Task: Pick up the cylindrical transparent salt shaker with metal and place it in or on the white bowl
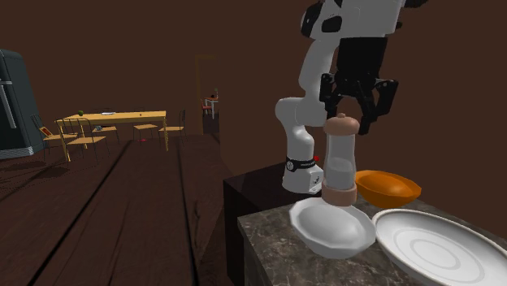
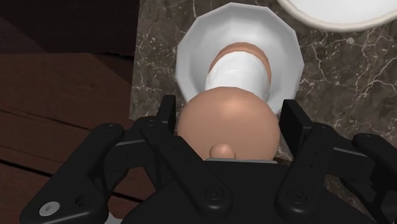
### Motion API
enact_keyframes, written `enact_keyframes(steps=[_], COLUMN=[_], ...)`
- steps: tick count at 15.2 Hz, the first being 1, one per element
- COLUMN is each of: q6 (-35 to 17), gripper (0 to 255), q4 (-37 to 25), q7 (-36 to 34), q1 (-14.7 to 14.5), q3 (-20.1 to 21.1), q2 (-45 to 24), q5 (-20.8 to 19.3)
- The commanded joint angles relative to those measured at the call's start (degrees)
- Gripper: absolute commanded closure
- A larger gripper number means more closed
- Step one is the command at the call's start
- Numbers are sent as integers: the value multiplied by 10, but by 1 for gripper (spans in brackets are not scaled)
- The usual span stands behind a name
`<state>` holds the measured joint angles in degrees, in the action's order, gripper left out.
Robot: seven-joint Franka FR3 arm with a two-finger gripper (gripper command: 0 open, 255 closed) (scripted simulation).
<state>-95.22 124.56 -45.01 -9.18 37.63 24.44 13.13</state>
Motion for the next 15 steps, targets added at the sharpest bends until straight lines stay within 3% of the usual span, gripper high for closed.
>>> enact_keyframes(steps=[1,5,12,13,15], q6=[-16,-46,-46,-46,-46], gripper=[255,255,255,0,0], q4=[12,38,38,38,38], q7=[-1,-2,-2,-2,-2], q1=[0,0,0,0,0], q3=[4,11,11,11,11], q2=[-4,-8,-8,-8,-8], q5=[0,2,2,2,2])
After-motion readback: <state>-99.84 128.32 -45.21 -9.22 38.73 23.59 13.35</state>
